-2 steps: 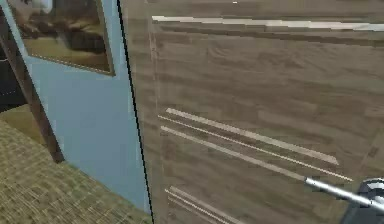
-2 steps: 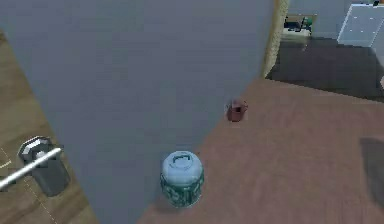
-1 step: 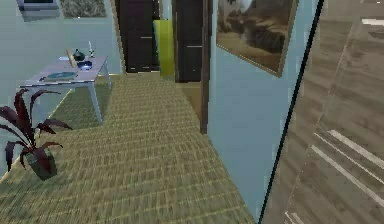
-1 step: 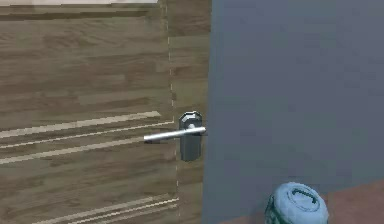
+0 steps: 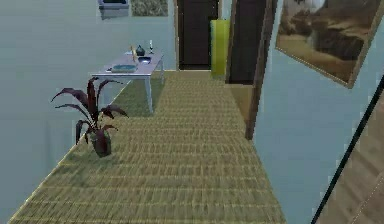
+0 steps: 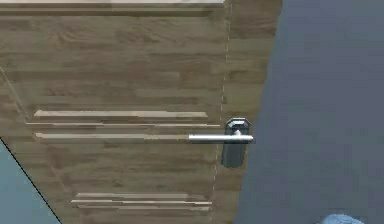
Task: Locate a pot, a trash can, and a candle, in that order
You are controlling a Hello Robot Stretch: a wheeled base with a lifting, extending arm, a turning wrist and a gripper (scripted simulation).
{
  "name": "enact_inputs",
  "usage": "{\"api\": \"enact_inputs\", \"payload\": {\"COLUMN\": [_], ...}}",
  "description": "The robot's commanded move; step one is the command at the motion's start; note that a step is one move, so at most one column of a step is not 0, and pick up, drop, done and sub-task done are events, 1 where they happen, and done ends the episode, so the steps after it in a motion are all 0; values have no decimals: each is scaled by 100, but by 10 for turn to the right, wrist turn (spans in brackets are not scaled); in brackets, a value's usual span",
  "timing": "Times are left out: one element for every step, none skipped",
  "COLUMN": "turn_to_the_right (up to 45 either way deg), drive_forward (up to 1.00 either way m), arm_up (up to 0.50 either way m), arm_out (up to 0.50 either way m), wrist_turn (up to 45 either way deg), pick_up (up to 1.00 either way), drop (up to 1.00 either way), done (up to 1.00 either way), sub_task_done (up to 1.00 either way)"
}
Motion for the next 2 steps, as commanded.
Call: {"api": "enact_inputs", "payload": {"turn_to_the_right": [0, 0], "drive_forward": [100, 100], "arm_up": [0, 0], "arm_out": [0, 0], "wrist_turn": [0, 0], "pick_up": [0, 0], "drop": [0, 0], "done": [0, 0], "sub_task_done": [0, 0]}}
